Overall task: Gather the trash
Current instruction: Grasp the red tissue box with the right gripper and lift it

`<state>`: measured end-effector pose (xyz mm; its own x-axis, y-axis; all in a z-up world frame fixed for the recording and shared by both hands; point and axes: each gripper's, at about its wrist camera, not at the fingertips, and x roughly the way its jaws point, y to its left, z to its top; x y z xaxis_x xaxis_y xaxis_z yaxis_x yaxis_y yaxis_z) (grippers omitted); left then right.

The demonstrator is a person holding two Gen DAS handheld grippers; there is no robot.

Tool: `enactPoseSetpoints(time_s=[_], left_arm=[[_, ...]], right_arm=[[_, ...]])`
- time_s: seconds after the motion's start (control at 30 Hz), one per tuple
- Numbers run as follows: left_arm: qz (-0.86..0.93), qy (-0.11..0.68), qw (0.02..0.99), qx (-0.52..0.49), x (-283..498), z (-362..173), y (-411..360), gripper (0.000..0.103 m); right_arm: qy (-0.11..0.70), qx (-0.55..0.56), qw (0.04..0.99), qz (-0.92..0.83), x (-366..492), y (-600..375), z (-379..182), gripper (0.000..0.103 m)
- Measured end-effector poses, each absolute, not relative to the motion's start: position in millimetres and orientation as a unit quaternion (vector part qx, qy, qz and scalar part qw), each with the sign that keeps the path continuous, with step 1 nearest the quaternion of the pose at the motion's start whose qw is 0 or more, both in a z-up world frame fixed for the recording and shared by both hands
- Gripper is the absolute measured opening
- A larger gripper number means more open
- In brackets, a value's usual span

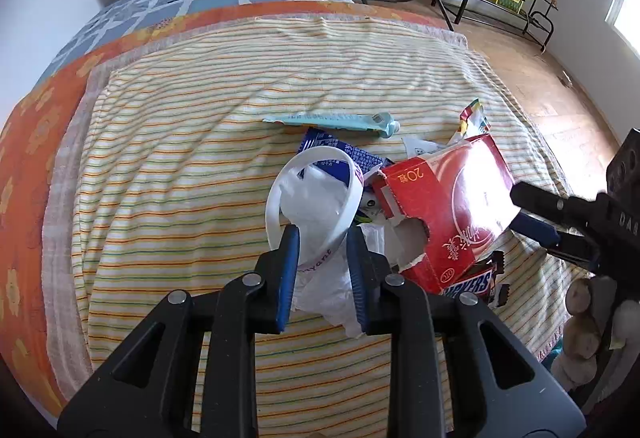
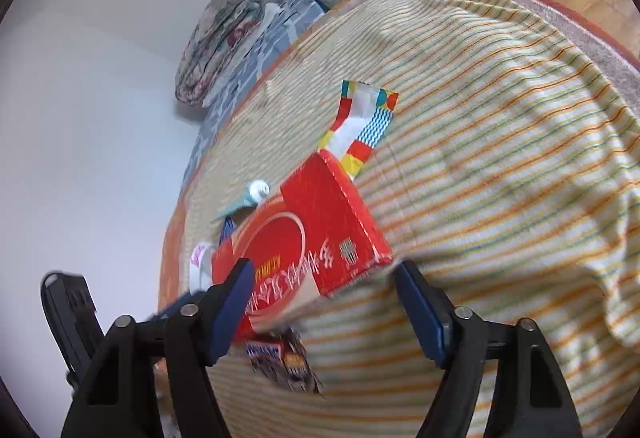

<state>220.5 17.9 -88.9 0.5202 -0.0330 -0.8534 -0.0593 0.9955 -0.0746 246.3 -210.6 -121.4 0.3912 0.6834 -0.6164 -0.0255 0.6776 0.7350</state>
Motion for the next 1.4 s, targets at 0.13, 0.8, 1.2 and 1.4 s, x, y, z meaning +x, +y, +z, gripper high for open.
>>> enactPoseSetpoints(time_s=[0.13, 0.8, 1.2, 1.4], left_arm=[[0.004, 0.494, 0.868, -0.051, 221.6, -91.9, 19.6, 0.016], [-0.015, 0.500, 0.862, -0.078, 219.5, -95.0, 25.1, 0.009], [0.004, 0.485, 0.863, -0.142, 212.4, -84.1, 68.9, 0.008], [0.024, 0.487, 0.857, -0.164, 208.0, -87.3, 90.7, 0.008]], right_arm=[[0.496, 0.377, 0.743, 0.243, 250.6, -209.6, -124.6, 0.056], [0.491, 0.365, 0.755, 0.235, 275.6, -171.5, -123.7, 0.042], [0.473, 0.328, 0.774, 0.264, 268.7, -164.3, -93.6, 0.030], [0.468, 0.301, 0.785, 0.273, 263.2, -155.2, -83.7, 0.030]])
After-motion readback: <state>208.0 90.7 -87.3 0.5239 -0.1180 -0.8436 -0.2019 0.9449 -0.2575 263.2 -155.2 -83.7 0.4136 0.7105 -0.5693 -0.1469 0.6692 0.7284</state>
